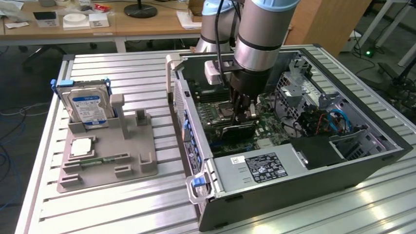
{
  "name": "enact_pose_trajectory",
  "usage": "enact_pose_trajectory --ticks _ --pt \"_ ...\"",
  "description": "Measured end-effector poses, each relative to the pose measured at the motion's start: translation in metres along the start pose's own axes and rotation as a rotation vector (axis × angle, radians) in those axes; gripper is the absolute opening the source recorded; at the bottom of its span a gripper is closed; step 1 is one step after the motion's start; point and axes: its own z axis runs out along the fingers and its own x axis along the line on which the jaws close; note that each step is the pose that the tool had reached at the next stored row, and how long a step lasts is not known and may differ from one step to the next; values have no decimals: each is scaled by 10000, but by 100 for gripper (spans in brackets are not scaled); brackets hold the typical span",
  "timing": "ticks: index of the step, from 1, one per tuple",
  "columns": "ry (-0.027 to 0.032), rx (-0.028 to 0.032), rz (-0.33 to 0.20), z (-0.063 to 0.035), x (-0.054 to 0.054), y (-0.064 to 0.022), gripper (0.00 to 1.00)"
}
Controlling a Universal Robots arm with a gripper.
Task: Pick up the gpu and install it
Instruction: 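Press down on the gpu until it lock into place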
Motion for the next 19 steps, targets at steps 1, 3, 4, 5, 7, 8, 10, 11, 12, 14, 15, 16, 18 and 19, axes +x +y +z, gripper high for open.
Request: enact_pose_trajectory --ticks 1,3,4,5,7,8,10,11,12,14,15,16,18,19 --pt "0 0 0 0 0 0 11" --pt "0 0 0 0 0 0 11" --pt "0 0 0 0 0 0 11" --pt "0 0 0 0 0 0 11" --pt "1 -6 2 -1 0 9 11" --pt "1 -26 2 0 1 17 11" --pt "12 -218 5 0 1 24 11" --pt "19 -397 13 1 1 24 11" --pt "27 -587 20 2 1 25 11" --pt "66 -944 31 3 1 24 11" --pt "108 -1122 37 3 1 24 11" --pt "145 -1300 43 4 1 24 11" --pt "200 -1657 56 5 1 24 11" --pt "228 -1852 62 4 1 24 11"
